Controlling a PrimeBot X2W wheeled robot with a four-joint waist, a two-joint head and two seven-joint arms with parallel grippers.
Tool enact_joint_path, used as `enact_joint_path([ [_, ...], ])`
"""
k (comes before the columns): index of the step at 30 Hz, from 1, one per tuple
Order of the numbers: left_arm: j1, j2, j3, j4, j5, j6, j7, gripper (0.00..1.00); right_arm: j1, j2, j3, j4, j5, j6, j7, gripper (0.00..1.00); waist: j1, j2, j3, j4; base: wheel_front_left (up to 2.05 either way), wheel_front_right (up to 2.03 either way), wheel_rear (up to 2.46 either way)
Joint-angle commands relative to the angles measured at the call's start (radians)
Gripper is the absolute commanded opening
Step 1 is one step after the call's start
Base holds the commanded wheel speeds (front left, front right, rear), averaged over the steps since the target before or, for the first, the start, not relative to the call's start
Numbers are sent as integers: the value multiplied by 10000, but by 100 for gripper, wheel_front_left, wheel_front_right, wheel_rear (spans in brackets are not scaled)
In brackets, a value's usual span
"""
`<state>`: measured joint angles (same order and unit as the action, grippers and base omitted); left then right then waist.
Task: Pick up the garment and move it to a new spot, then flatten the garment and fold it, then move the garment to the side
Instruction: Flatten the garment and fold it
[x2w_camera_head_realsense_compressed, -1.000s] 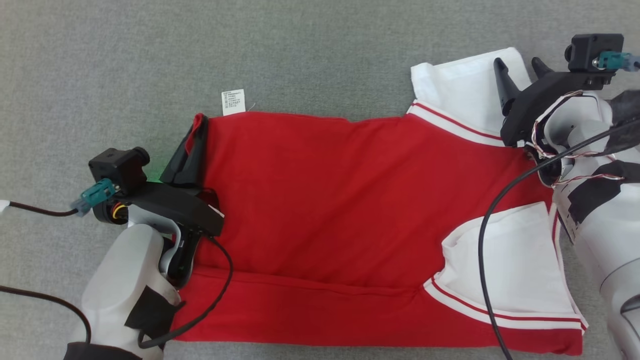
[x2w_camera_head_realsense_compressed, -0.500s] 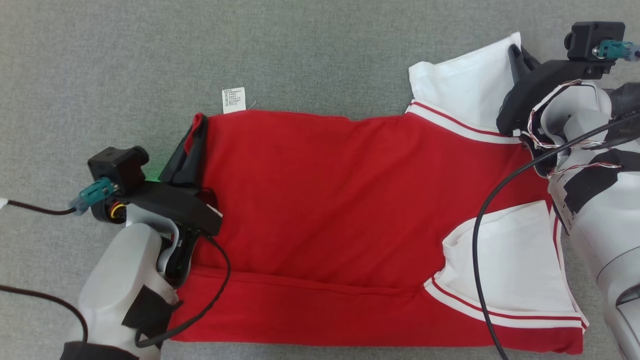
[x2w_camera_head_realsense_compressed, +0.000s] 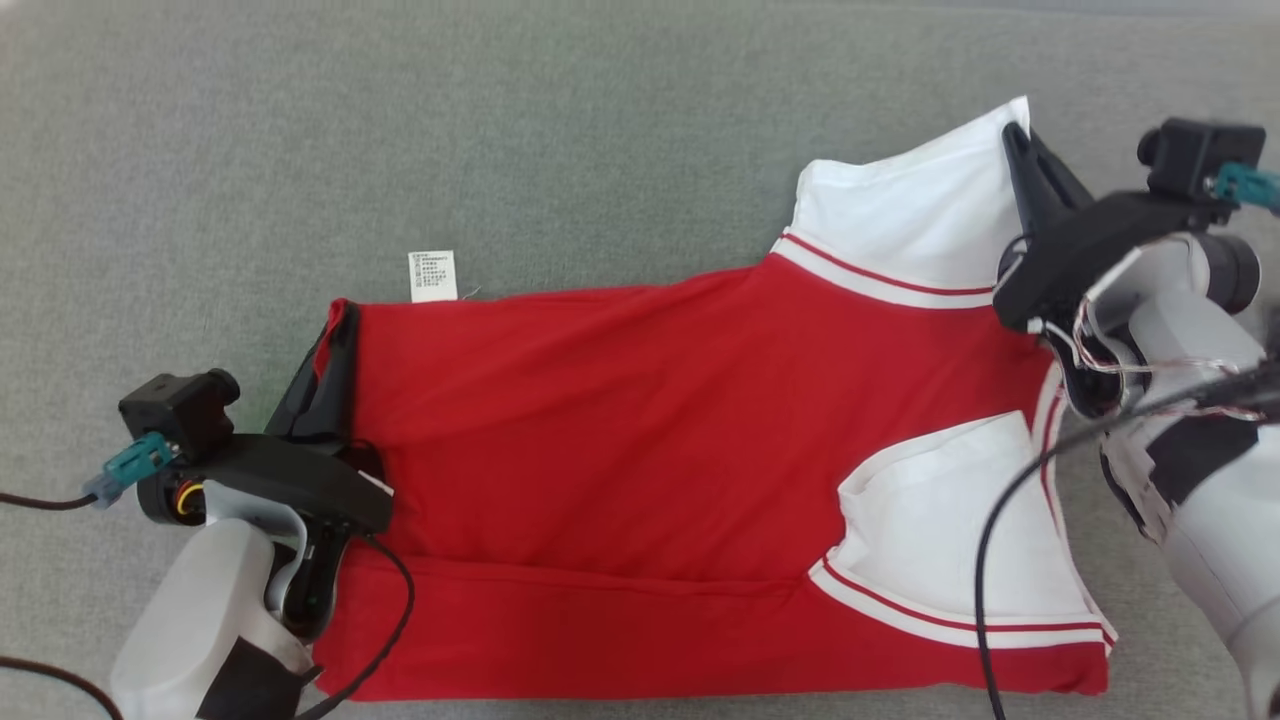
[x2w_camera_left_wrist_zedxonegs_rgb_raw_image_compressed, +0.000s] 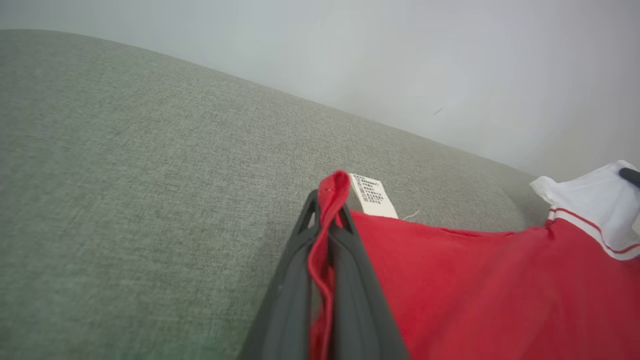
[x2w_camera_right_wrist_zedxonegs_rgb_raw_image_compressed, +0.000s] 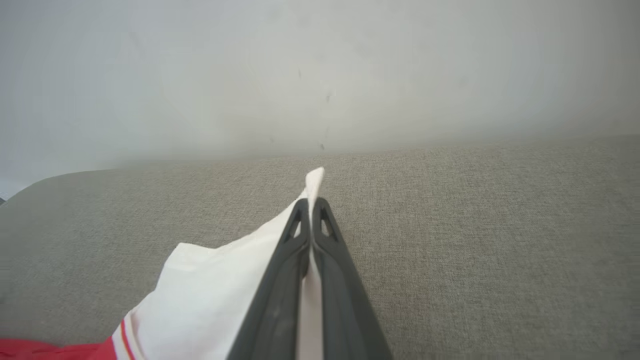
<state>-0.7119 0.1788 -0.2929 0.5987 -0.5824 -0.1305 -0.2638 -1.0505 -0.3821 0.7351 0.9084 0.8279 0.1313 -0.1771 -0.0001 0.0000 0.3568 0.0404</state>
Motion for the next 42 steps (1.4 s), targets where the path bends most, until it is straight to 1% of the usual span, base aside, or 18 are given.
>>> enact_joint_path([
  [1,222,99,-19,-110,-136,-2,-5,0,370,-276,246,-444,371,-11,-123,0,1,0,-290,-209,0,0,0],
  [5,462,268,-115,-291,-338,-2,-5,0,1043,-806,810,-1541,1172,-11,-349,0,1,0,-516,-379,0,0,0],
  [10,706,435,-33,-465,-356,-2,-7,0,1869,-1422,1479,-2709,1890,-9,-620,0,1,0,-749,-586,0,0,0],
  [16,1270,732,-230,-1169,-485,-2,-7,0,2816,-1871,2152,-3647,2548,-11,-772,0,1,0,-1067,-631,0,0,0],
  [18,1538,797,-489,-1455,-593,-3,-5,0,3138,-2007,2310,-3820,2748,-11,-800,0,1,0,-1176,-600,0,0,0],
  [22,2138,1125,-825,-1938,-993,-2,-5,0,3735,-2114,2599,-3993,3111,-11,-834,0,1,0,-1384,-523,0,0,0],
  [25,2464,1228,-1022,-2102,-1084,-2,-7,0,4001,-2176,2644,-4019,3298,-11,-854,0,1,0,-1484,-488,0,0,0],
  [29,2981,1362,-1181,-2373,-1475,-2,-7,0,4471,-2270,2654,-4044,3567,-11,-873,0,1,0,-1674,-427,0,0,0],
  [30,3096,1393,-1252,-2442,-1538,-2,-5,2,4565,-2303,2641,-4051,3609,-11,-873,0,1,0,-1726,-406,0,0,0],
  [32,3275,1431,-1216,-2614,-1609,-2,-7,11,4785,-2342,2585,-4092,3737,-11,-880,0,1,0,-1821,-382,0,0,0],
  [34,3477,1399,-1186,-2781,-1653,-2,-5,17,4976,-2363,2405,-4201,3824,-11,-884,0,1,0,-1907,-370,0,0,0],
  [36,3638,1341,-1081,-2937,-1738,-2,-7,12,5225,-2380,2219,-4327,3868,-11,-883,0,1,0,-2001,-363,0,0,0],
  [39,3822,1287,-918,-3197,-1621,-2,-5,10,5629,-2378,1936,-4633,3906,-11,-880,0,1,0,-2157,-372,0,0,0],
  [40,3896,1279,-892,-3238,-1597,-2,-5,11,5762,-2379,1887,-4755,3928,-9,-880,0,1,0,-2192,-380,0,0,0],
  [42,3977,1274,-871,-3231,-1568,-2,-5,15,6024,-2389,1936,-4989,4001,-9,-879,0,1,0,-2284,-402,0,0,0],
])
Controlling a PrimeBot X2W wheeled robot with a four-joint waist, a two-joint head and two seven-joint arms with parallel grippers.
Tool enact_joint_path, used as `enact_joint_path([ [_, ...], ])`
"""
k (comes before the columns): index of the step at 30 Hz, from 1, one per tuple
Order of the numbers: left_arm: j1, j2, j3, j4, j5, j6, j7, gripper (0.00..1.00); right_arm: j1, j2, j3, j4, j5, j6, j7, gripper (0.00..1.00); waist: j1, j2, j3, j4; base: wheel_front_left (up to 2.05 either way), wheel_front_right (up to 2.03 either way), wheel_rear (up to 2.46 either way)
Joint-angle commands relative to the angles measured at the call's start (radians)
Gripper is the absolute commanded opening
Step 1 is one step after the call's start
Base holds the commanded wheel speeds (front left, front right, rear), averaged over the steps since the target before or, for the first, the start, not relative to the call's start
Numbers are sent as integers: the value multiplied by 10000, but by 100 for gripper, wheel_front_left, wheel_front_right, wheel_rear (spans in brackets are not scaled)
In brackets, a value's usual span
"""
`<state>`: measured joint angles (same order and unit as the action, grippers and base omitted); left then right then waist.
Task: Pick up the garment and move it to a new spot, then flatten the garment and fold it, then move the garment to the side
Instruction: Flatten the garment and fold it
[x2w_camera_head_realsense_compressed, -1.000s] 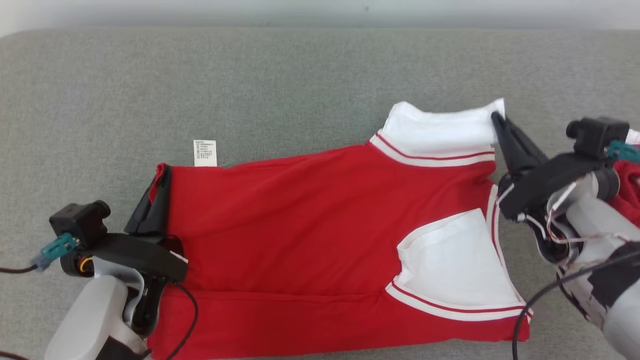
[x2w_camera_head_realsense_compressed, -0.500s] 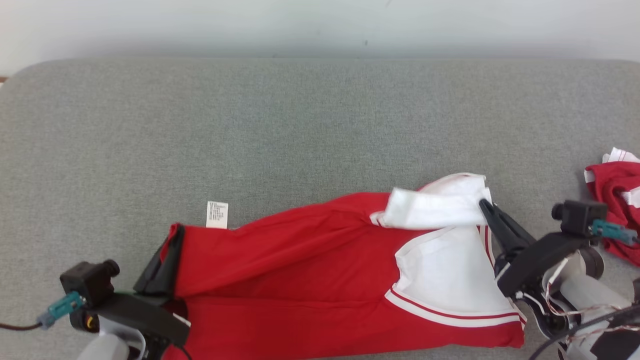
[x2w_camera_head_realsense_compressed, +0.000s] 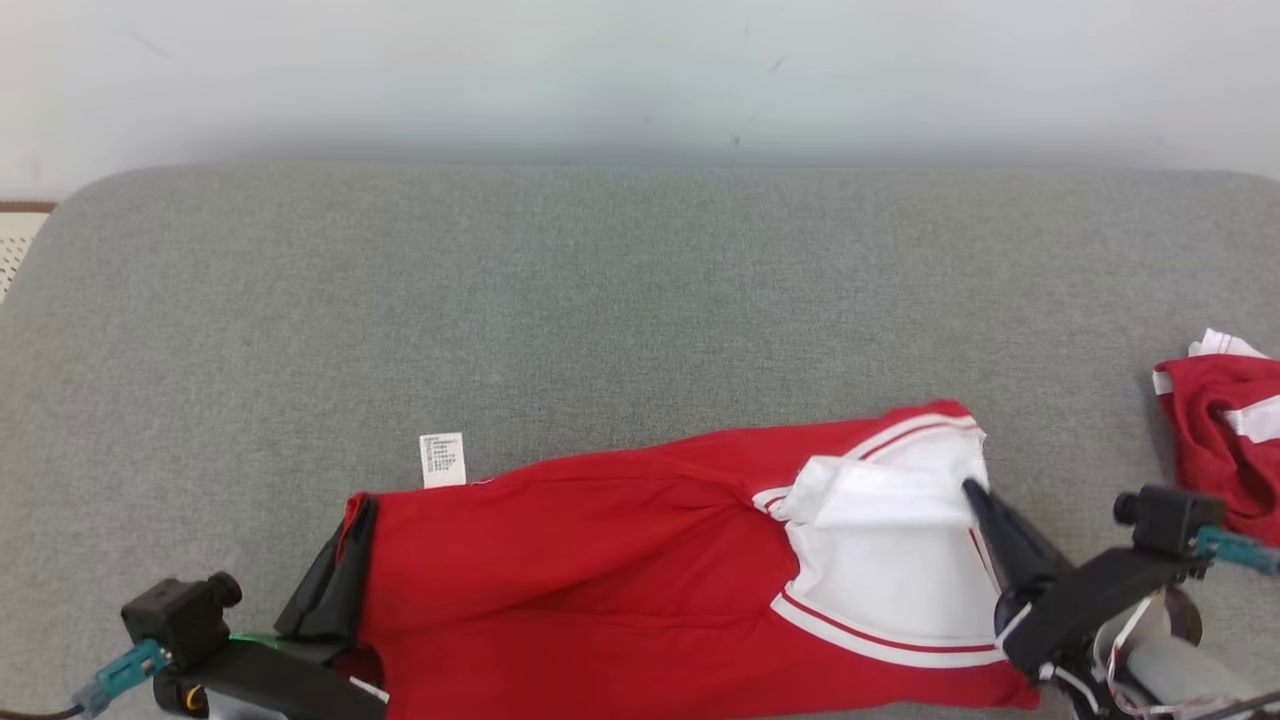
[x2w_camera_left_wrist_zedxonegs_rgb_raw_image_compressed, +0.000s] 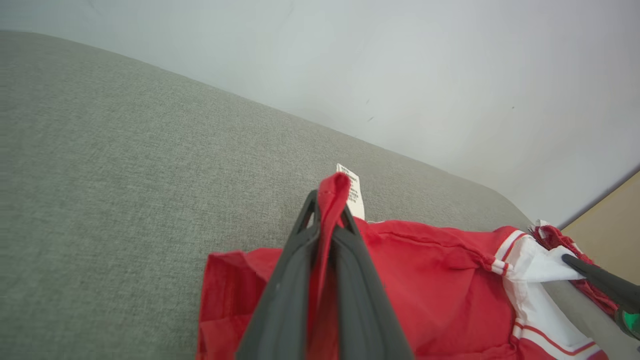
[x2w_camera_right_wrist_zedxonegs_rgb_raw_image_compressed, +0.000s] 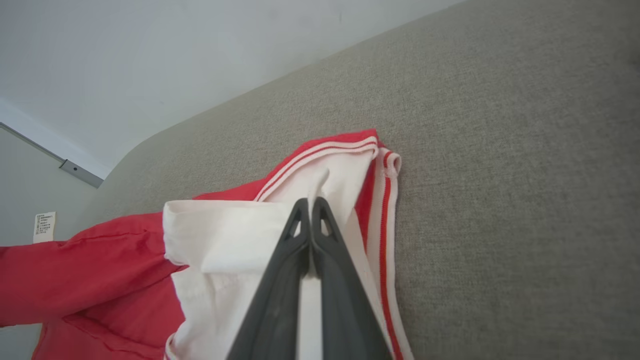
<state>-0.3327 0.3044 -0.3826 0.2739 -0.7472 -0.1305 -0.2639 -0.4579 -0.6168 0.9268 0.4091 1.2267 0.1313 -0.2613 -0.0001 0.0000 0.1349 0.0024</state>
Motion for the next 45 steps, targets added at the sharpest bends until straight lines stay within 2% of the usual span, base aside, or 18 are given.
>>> enact_joint_path([
  [1,188,13,49,32,71,-2,-5,18,203,-89,85,-87,9,-9,-39,0,1,0,-94,-39,0,0,0],
  [5,368,-29,109,61,94,-2,-3,16,456,-112,204,-264,118,-9,-40,0,1,0,-215,-103,0,0,0],
  [8,476,-66,134,-37,127,-2,-3,11,676,-116,207,-272,204,-11,-39,0,1,0,-308,-114,0,0,0],
  [9,553,-83,127,-71,138,-2,-3,12,739,-118,211,-224,255,-11,-39,0,1,0,-351,-107,0,0,0],
  [10,700,-99,115,-155,158,-2,-3,16,806,-118,200,-164,262,-11,-39,0,1,0,-415,-94,0,0,0],
  [15,1158,-23,-201,-220,125,-2,-3,49,1028,42,252,55,284,-9,-40,0,1,0,-573,-43,0,0,0],
  [16,1263,-9,-248,-184,126,-2,-5,71,1047,71,247,105,291,-11,-40,0,1,0,-604,-25,0,0,0],
  [17,1386,-39,-237,-115,82,-2,-3,100,1055,88,240,148,300,-11,-40,0,1,0,-630,-5,0,0,0],
  [27,2169,-404,305,314,293,-2,-3,100,1291,206,398,424,403,-9,-40,0,1,0,-1016,154,0,0,0],
  [28,2206,-447,374,337,352,-2,-3,100,1322,205,494,491,429,-11,-37,11,1,0,-1100,168,0,0,0],
  [29,2272,-508,479,317,380,-2,-5,100,1342,189,584,534,412,-11,-33,59,1,0,-1152,175,0,0,0],
  [30,2335,-593,616,307,450,-2,-3,100,1339,177,634,578,396,-11,-33,100,1,0,-1198,183,0,0,0],
  [34,2440,-847,1084,333,909,-2,-5,100,1402,255,443,796,298,-9,-37,100,1,0,-1358,124,0,0,0],
  [45,2883,-1591,2567,-36,2128,-2,-5,100,2000,957,-1139,966,-1055,-9,-39,100,1,0,-1545,-20,0,0,0],
])
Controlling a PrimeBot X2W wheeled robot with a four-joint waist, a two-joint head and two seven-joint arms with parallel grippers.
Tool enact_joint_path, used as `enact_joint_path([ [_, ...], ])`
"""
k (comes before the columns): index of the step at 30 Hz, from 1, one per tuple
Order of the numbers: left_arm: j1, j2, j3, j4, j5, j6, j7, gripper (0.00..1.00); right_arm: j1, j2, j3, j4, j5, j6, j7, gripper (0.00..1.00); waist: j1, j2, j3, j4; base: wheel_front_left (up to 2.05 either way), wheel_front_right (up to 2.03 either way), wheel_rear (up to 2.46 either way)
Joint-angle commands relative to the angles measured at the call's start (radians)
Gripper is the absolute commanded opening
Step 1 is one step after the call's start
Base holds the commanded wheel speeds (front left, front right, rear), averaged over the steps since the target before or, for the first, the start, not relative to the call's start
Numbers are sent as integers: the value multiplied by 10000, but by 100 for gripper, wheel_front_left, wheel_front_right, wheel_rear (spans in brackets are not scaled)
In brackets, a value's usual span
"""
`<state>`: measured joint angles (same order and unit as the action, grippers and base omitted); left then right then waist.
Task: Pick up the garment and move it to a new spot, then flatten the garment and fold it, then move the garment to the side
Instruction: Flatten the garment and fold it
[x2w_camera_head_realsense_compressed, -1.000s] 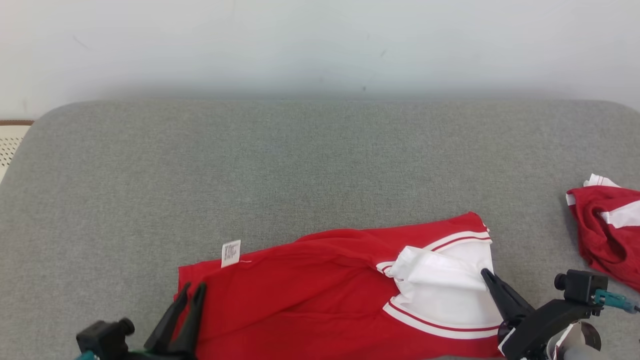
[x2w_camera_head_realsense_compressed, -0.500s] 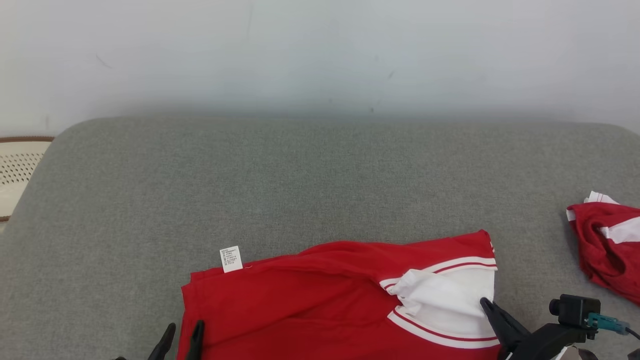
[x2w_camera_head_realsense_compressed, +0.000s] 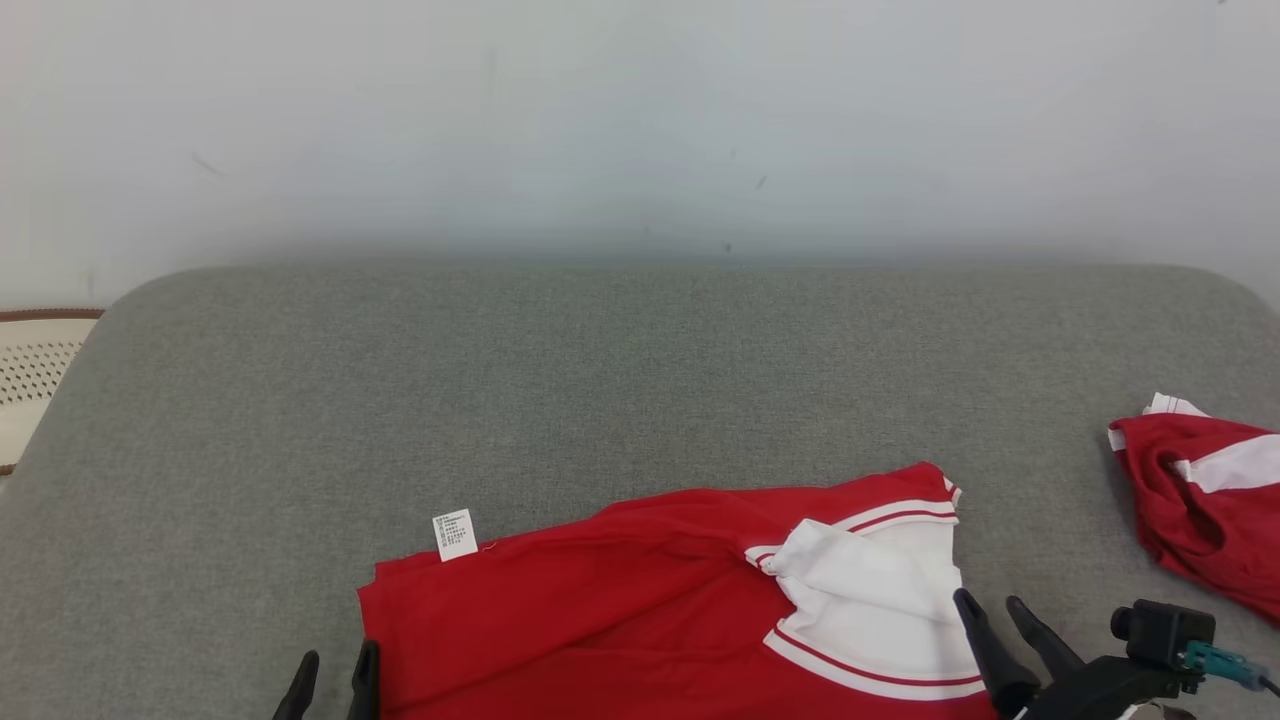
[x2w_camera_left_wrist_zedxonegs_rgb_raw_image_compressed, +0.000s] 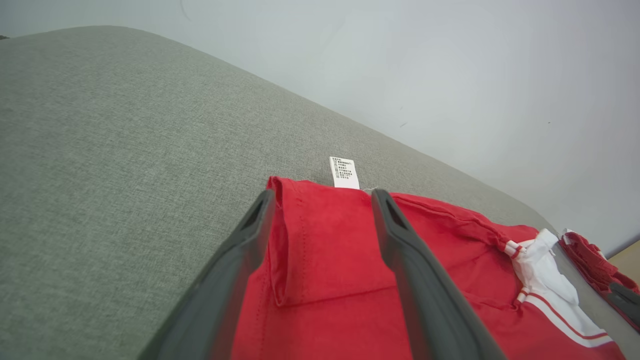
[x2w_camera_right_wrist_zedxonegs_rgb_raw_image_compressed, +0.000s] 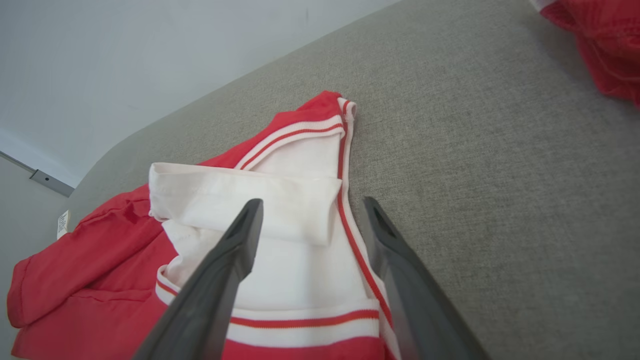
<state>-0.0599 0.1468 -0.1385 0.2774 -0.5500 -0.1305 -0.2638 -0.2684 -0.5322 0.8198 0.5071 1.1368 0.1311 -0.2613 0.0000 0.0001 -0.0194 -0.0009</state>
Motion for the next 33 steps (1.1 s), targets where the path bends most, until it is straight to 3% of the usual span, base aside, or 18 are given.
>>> enact_joint_path([
  [1,213,-89,224,-92,282,-2,-5,100,125,183,-190,-34,-334,-7,-41,100,0,-1,3,37,0,0,0],
  [7,269,-369,396,-201,614,-2,-6,100,-134,711,-449,-164,-1336,-7,-40,100,0,-1,81,309,0,0,0],
  [12,279,-410,364,-218,658,-2,-6,100,-657,960,-20,-102,-1767,-7,-40,100,0,-1,137,682,0,0,0],
  [28,404,-538,244,-167,524,-2,-5,100,-1969,1160,944,1216,-2500,-7,-40,100,0,-1,373,1441,0,0,0],
  [29,396,-546,244,-174,526,-2,-5,100,-2018,1173,1030,1310,-2504,-7,-40,54,0,-1,389,1449,0,0,0],
  [30,389,-558,251,-180,508,-2,-5,100,-2066,1180,1150,1398,-2513,-7,-41,40,0,-1,410,1451,0,0,0],
  [32,343,-585,279,-193,490,-2,-5,100,-2157,1184,1301,1490,-2428,-7,-42,0,0,-1,456,1441,0,0,0],
  [33,292,-599,276,-217,467,-2,-5,100,-2177,1179,1360,1521,-2396,-7,-42,0,0,-1,482,1430,0,0,0],
])
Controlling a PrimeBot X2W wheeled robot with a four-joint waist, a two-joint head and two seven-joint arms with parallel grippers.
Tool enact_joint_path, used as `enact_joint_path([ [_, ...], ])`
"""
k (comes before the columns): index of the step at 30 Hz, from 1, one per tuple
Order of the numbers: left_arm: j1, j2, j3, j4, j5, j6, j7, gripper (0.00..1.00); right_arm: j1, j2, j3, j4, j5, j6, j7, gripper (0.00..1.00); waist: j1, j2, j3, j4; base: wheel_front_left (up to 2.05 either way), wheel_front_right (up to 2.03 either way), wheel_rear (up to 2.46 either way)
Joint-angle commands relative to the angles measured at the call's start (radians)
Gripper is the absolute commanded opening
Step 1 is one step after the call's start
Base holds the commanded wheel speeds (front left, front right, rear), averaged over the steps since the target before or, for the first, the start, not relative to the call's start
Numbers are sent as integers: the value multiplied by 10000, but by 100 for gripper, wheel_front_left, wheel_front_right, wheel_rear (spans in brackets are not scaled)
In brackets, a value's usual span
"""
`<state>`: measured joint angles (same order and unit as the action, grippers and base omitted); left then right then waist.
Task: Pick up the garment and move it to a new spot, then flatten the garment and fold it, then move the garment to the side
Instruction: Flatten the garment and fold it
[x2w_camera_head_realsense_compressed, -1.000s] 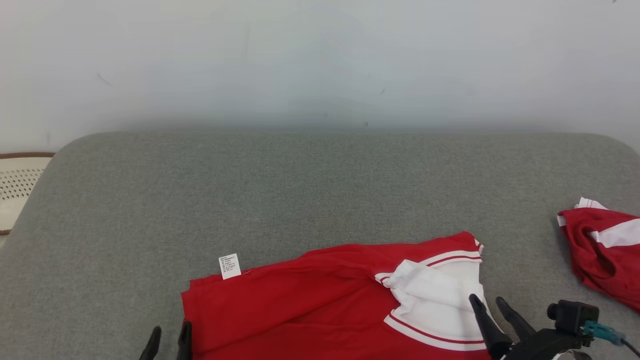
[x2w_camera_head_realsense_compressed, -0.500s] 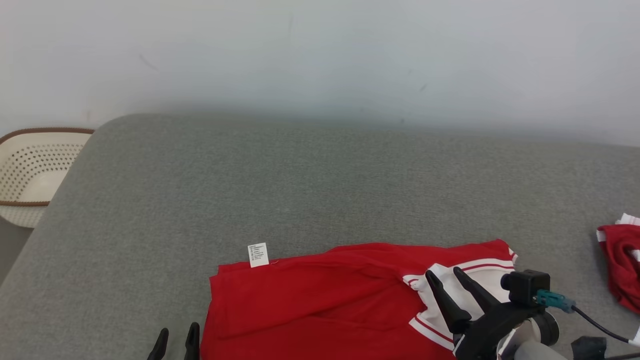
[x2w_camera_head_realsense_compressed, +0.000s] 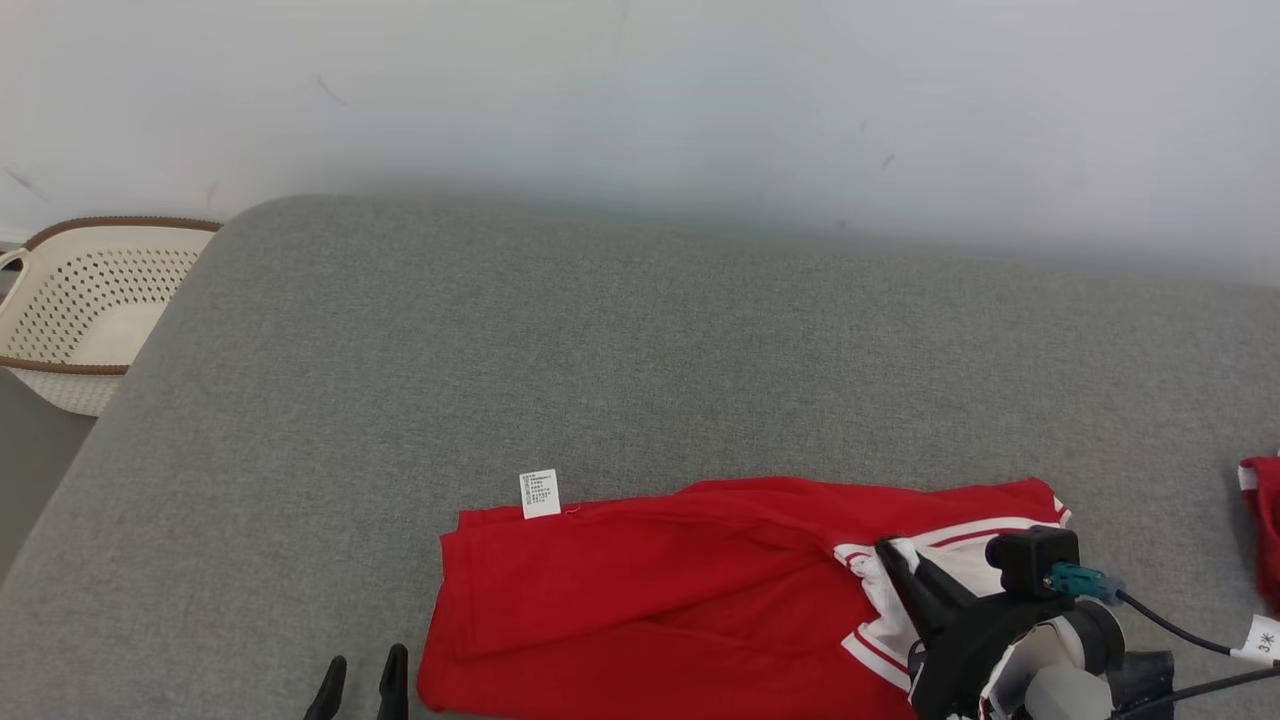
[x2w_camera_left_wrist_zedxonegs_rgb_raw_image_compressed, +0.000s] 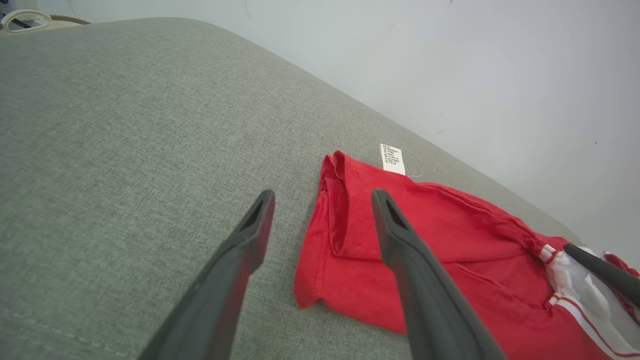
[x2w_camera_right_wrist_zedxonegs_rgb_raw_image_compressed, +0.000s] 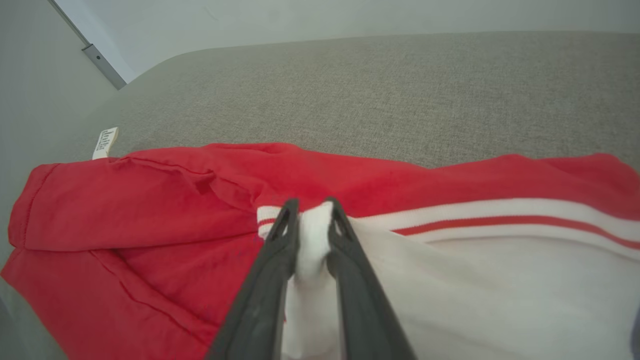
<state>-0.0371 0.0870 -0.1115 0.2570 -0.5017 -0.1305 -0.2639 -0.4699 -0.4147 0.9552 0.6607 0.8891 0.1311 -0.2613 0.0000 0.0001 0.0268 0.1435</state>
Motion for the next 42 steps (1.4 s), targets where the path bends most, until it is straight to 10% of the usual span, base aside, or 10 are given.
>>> enact_joint_path([
  [1,19,-12,1,-36,-22,-2,-3,100,-145,-5,61,-3,84,-7,-41,0,0,-1,44,-33,0,0,0],
  [14,93,-75,82,-212,-140,-2,-3,100,1190,87,-277,-932,-97,-7,-41,0,0,-1,-124,-524,0,0,0],
  [15,121,-67,86,-220,-145,-2,-3,100,1360,87,-296,-1058,-134,-7,-39,25,0,-1,-141,-565,0,0,0],
  [16,143,-60,95,-235,-133,-2,-3,100,1521,97,-288,-1202,-160,-7,-41,78,0,-1,-160,-609,0,0,0],
  [17,167,-56,108,-240,-121,-2,-3,100,1685,117,-263,-1362,-155,-7,-39,100,0,-1,-171,-642,0,0,0],
  [28,121,-122,194,-256,-68,-2,-3,100,2456,-736,-455,-2213,-25,-7,-37,100,0,-1,-202,-1035,0,0,0],
  [42,-6,-70,-236,-184,-161,-2,-3,100,1264,-261,-1660,-963,-1080,-7,49,100,0,-1,-138,-776,0,0,0],
])
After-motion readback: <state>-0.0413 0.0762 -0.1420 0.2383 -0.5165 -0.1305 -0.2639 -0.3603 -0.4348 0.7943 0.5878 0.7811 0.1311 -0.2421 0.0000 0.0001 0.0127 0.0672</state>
